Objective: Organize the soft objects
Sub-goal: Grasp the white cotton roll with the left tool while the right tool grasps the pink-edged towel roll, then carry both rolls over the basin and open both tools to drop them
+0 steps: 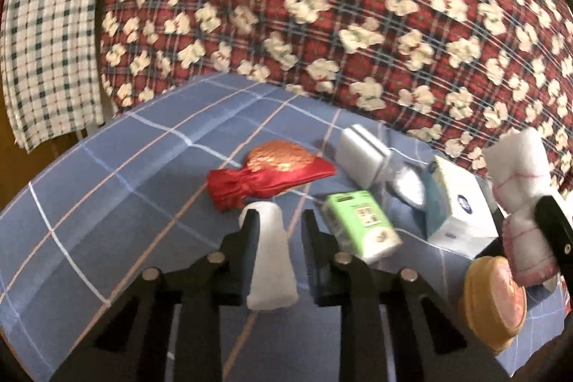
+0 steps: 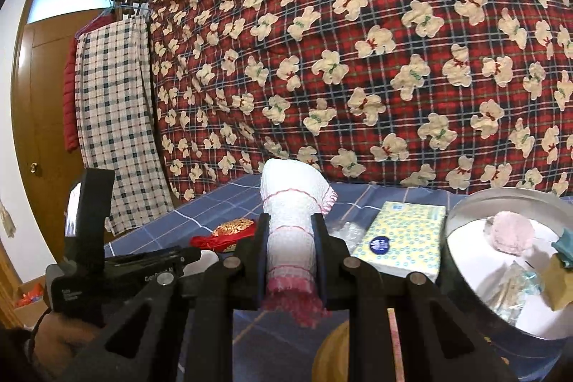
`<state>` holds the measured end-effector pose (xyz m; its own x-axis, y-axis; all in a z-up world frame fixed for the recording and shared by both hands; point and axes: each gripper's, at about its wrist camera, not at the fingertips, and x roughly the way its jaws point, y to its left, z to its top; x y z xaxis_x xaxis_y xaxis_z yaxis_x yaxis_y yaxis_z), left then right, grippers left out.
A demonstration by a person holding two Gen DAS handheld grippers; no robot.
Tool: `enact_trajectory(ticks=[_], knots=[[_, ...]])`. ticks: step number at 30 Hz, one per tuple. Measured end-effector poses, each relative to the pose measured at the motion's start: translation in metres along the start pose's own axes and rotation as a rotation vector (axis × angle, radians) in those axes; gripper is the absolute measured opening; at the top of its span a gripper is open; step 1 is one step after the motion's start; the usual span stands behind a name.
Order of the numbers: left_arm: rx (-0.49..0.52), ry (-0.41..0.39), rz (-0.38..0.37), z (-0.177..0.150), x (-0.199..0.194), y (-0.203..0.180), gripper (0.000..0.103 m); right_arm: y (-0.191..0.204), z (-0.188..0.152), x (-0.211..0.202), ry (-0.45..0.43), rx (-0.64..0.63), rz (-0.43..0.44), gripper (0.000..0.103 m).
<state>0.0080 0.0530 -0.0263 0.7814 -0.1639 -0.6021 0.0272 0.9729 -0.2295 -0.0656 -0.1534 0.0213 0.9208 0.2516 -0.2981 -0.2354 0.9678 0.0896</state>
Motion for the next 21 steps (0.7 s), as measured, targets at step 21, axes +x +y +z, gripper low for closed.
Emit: enact_trajectory(ticks=[21], knots=[[0.031,0.211,0.075,-0.012,0.038,-0.002,0.033,-0.014,0.0,-0.017,-0.024,0.013,0.004,0.024]])
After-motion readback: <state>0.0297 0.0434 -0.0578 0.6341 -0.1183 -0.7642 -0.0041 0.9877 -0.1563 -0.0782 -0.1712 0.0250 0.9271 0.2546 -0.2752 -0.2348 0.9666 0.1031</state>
